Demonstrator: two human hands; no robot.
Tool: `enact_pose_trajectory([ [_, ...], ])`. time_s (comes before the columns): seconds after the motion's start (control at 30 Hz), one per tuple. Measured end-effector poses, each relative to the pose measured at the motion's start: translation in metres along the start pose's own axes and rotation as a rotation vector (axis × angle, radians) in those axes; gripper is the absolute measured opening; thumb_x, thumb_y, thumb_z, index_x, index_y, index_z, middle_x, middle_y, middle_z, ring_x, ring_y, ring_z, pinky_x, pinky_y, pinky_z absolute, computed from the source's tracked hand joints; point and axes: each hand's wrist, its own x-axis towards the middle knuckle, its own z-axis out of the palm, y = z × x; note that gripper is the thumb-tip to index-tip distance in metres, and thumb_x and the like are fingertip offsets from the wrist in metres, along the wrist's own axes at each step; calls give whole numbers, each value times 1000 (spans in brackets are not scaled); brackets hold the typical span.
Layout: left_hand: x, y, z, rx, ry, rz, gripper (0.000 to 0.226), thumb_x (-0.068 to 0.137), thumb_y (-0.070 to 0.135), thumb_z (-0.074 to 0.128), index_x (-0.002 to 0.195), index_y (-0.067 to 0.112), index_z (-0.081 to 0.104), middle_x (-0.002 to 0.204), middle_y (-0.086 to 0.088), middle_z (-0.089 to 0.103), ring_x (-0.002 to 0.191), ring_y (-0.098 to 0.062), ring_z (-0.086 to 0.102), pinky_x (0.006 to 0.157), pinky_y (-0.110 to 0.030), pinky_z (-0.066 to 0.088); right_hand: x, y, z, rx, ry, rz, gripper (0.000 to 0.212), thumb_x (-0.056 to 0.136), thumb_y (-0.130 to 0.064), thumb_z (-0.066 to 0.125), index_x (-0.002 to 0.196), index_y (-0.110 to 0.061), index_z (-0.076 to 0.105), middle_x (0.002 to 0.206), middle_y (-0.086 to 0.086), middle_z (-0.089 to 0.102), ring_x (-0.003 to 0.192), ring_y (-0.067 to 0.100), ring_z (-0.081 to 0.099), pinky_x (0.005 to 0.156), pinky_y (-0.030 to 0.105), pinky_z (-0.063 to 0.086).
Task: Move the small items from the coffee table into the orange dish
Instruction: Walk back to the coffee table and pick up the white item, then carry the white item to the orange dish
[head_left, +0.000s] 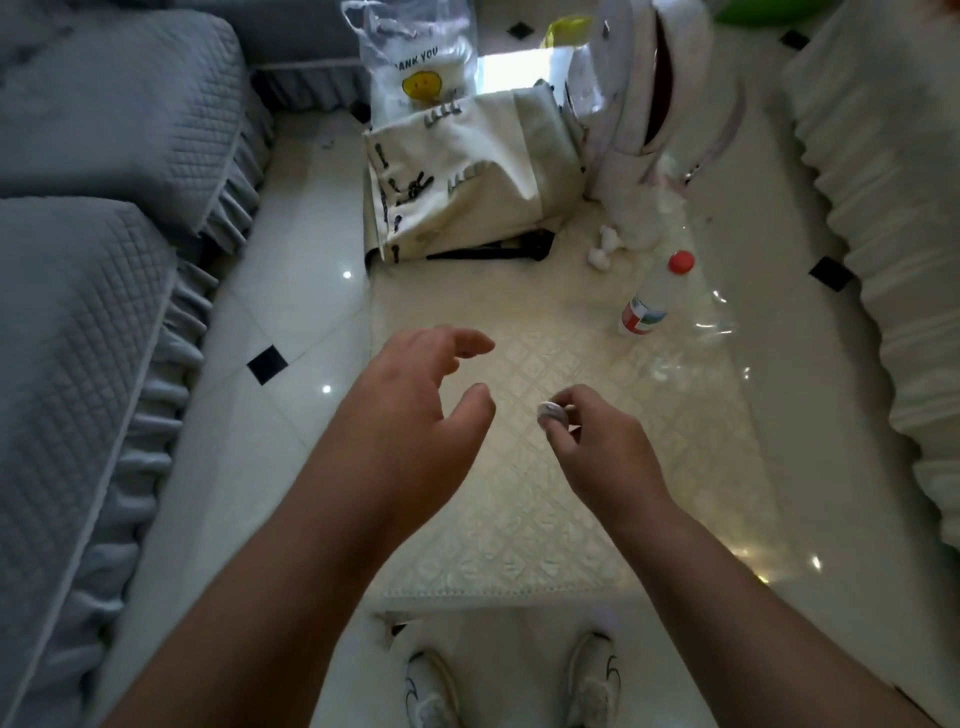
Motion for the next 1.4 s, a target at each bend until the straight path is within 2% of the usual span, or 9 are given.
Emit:
enact_pose_trajectory([
  [0.2,-44,68,-89,3,122,58,41,83,45,49,124,40,50,118,22,47,105,11,47,79,-13,39,-50,-117,-132,8,57,-186,13,85,-52,61,90,-40,63,84,-24,65,74,-7,59,58,25,49],
  [0.5,-130,184,-203,45,359,184,38,83,46,51,121,45,52,113,28,47,108,15,43,80,-12,36,-103,-266,-311,-23,121,-425,2,85,-32,67,86,-33,66,69,-23,61,68,-8,59,60,13,43],
  [0.6,-153,207,-221,63,407,231,35,84,45,54,119,49,51,108,36,44,106,22,40,79,-12,36,-119,-290,-346,-117,169,-462,2,85,-35,65,87,-34,65,64,-20,58,63,-5,57,60,16,42],
  [0.7,-169,223,-231,58,434,276,35,85,43,56,117,53,48,108,40,41,103,27,36,77,-11,35,-135,-303,-370,-81,189,-475,5,84,-36,67,87,-32,67,68,-19,63,64,-4,60,58,17,48],
  [0.83,-181,240,-236,68,446,341,35,84,47,54,116,57,46,108,38,41,102,31,32,71,-7,35,-153,-311,-391,-115,233,-465,11,80,-41,70,87,-33,67,79,-15,69,71,-1,64,66,20,49],
  [0.93,-186,247,-239,33,443,403,35,82,48,53,116,56,48,112,36,43,104,28,35,72,0,36,-167,-314,-403,-117,254,-455,14,77,-44,71,84,-32,66,80,-15,69,69,-3,64,69,27,53],
  [1.0,-187,250,-243,17,422,441,37,82,48,53,118,54,50,115,39,43,108,23,38,75,2,34,-178,-316,-409,-136,287,-457,14,75,-45,72,82,-34,66,88,-17,67,74,-7,63,69,22,52],
  [1.17,-182,252,-254,37,346,534,40,84,48,53,124,49,49,120,33,45,113,10,44,85,-10,36,-208,-325,-418,-231,383,-408,13,74,-42,74,78,-36,64,110,-24,56,98,-19,45,75,-3,31],
  [1.4,-183,245,-276,16,211,661,38,86,43,55,123,46,52,122,25,50,111,4,48,85,-15,38,-259,-341,-404,-238,497,-272,15,76,-42,72,86,-33,65,122,-17,56,105,-7,46,82,8,31],
])
